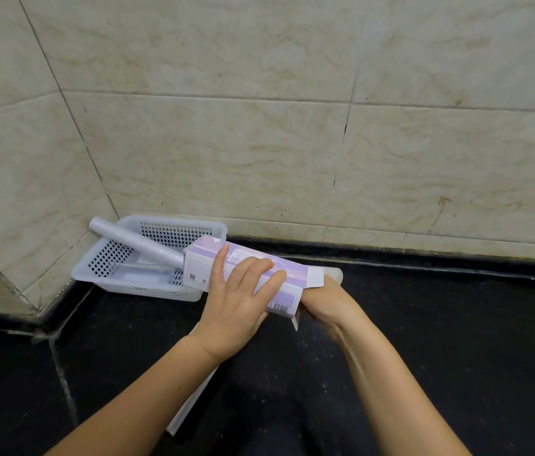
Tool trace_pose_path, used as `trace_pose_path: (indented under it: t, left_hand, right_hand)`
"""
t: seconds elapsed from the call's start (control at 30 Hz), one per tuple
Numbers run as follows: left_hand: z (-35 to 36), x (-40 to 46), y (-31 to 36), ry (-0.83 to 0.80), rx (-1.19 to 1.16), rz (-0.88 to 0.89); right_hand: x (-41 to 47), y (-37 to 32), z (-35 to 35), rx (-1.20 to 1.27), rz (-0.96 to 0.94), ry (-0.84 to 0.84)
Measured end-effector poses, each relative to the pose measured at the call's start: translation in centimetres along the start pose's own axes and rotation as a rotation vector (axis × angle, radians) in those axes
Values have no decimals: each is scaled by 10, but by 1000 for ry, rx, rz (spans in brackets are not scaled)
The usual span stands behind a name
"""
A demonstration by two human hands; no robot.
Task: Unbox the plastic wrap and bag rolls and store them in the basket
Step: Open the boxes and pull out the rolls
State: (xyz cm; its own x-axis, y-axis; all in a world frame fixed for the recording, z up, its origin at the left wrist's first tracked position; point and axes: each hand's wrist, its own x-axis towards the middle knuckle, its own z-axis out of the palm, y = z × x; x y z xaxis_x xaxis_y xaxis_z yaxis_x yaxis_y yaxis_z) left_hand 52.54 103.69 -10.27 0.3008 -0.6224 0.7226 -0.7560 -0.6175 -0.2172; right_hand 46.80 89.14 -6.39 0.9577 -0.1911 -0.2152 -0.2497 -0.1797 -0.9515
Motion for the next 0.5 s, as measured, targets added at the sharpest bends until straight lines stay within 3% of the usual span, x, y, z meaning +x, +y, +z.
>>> trace_pose_path:
  t: [0.2,0.37,0.5]
  left_hand:
    - [8,-1,-8,-227,-107,-214]
    - [35,-14,-3,-457,-216,-427]
    - [59,-24,30,-683,-228,-316]
  right_hand:
    - [6,25,-28,-48,6,229]
    - [-7,49,-74,179,137,253]
    - [-22,67,-109,270,72,488]
